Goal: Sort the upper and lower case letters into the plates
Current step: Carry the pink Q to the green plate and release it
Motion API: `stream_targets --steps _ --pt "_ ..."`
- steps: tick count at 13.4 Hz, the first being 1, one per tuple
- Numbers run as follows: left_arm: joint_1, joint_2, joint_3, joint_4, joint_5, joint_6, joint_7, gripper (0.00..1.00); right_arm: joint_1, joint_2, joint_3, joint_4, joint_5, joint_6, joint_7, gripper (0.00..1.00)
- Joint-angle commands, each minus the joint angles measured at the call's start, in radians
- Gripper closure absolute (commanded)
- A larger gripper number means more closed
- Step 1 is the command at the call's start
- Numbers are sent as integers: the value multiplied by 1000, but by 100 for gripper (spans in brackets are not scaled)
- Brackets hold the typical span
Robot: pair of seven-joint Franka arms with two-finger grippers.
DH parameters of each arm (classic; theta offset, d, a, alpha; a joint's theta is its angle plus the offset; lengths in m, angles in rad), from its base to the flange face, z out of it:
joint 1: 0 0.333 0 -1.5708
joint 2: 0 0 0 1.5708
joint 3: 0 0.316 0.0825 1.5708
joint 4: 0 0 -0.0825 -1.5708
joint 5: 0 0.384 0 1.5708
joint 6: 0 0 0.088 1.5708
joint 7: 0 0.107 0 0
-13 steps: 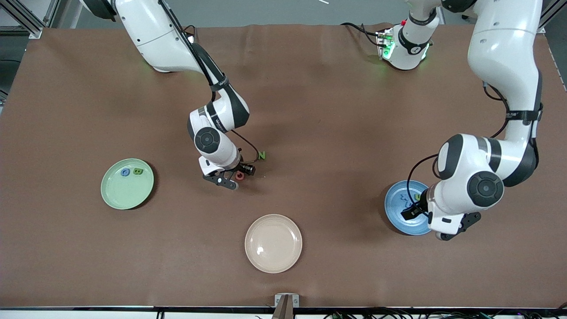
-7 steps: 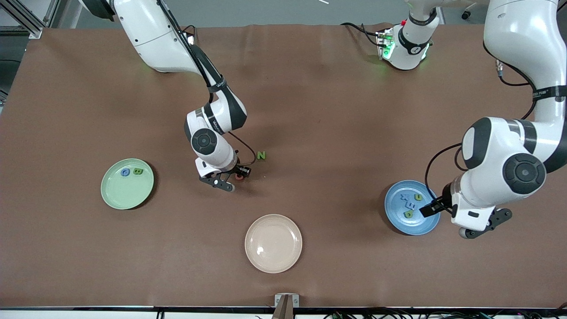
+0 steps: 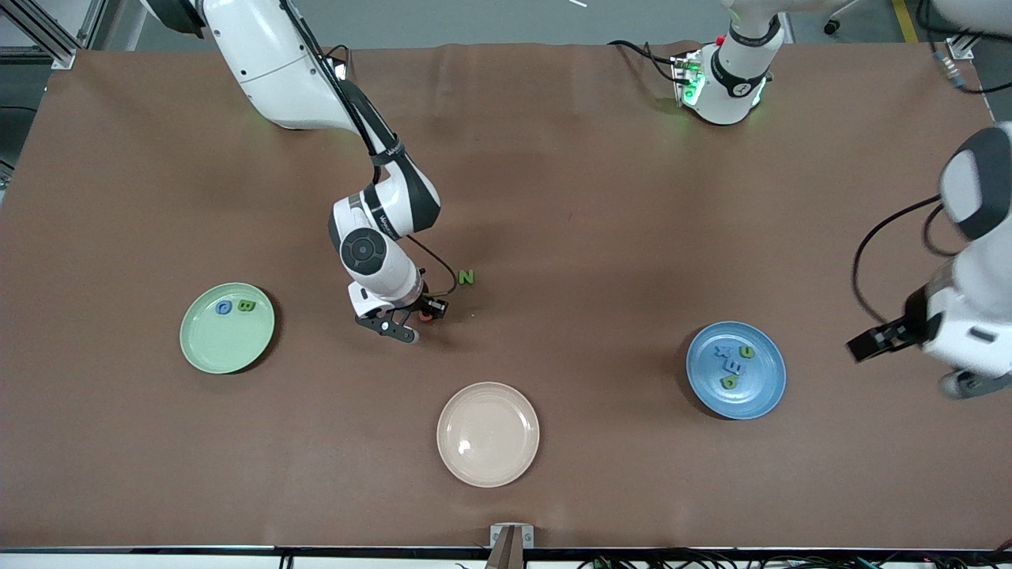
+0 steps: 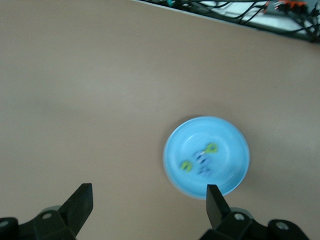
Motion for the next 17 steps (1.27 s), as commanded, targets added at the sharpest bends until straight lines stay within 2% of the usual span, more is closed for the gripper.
stream_targets --steps 1,5,7,9,10,12,14,17 --pt "-9 -74 0 -21 14 -86 44 0 -4 21 4 7 -16 32 -3 62" --pt "17 -174 -3 -23 -2 -210 129 0 -4 21 4 7 -16 32 -5 84" --pt "17 -221 -6 -32 -12 -229 136 0 -4 14 4 7 -16 26 -5 85" --pt "34 -267 -4 -61 -70 -265 200 0 -12 -17 4 1 -16 -2 -12 85" --pt "57 -301 -4 -101 -110 -265 234 0 -24 -60 3 -1 -22 -72 -26 85" --pt "76 -355 -1 -165 -152 -267 242 0 -85 -130 -23 -2 -31 -214 -177 85" --pt "80 -399 -21 -223 -153 -267 242 0 -202 -187 -25 -18 -31 -305 -386 85" --pt "132 -476 -101 -317 -164 -252 241 0 -370 -207 -25 -45 -33 -309 -693 85"
